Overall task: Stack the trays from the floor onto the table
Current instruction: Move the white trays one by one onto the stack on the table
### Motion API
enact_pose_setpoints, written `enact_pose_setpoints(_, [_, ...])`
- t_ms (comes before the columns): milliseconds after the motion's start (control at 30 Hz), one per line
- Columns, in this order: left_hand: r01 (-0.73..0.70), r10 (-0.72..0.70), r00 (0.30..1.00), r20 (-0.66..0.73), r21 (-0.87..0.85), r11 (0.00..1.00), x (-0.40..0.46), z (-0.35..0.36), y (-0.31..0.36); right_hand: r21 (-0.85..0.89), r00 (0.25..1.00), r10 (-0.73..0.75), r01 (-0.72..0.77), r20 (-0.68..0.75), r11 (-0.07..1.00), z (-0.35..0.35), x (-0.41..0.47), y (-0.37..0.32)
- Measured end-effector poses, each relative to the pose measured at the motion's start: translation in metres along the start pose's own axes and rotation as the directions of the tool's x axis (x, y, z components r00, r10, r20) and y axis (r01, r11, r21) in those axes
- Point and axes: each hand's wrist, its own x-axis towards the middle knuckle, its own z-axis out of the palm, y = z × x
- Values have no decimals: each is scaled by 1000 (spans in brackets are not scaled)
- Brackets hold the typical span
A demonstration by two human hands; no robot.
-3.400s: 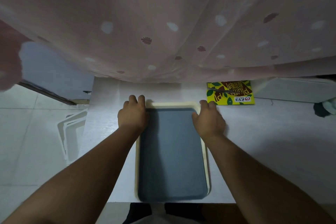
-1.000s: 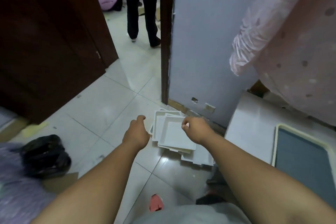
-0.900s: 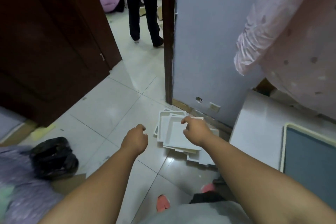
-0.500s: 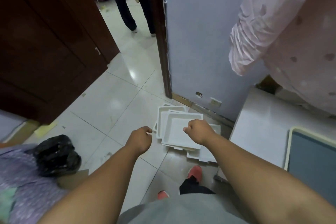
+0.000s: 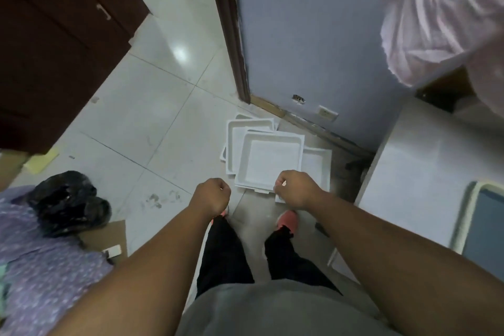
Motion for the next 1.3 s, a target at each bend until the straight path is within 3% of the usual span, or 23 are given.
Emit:
enact_pose_setpoints(167, [226,-195,973,119,-376,899,86,29,8,30,993,114,-115,35,993,39,63,19])
enact_pose_setpoints(300, [191,-161,980,118,-325,926,163,55,-2,241,960,277,-279,44,929,81,124,22])
enact_pose_setpoints(433, [107,-98,992,78,-124,987,234,72,-16,463,865,490,-480,107,745,135,196,33])
enact_pose_setpoints(567, [-90,75,994,74,236,967,310,97,-25,629,765,619,-571,176,528,203,265,63])
enact_pose_setpoints(667, [-306,256,952,169,453,838,355,128,-33,698,711,663,-597,233,395,252,303,91])
enact_pose_setpoints(733, [-398,349,917,196,528,750,377,146,-32,770,655,702,-590,280,243,265,314,100])
enact_pose_setpoints(833, [-489,475,860,185,566,664,410,176,-24,854,493,771,-506,403,-123,261,318,99])
enact_pose_setpoints(900, [-531,552,818,164,584,613,428,191,-18,870,469,762,-427,446,-247,264,325,101])
enact_pose_setpoints(1033, [-555,691,719,80,664,500,453,200,-9,907,519,764,-368,384,-206,273,341,100])
enact_pose_setpoints(1100, [-544,732,681,14,679,493,459,201,-7,925,540,768,-332,345,-182,279,349,98])
enact_pose_setpoints(1167, [-532,737,676,-20,680,506,462,198,-7,928,545,767,-328,337,-175,283,353,97])
enact_pose_setpoints(1300, [-519,689,722,67,712,474,468,188,-7,909,605,694,-375,389,-182,284,354,96])
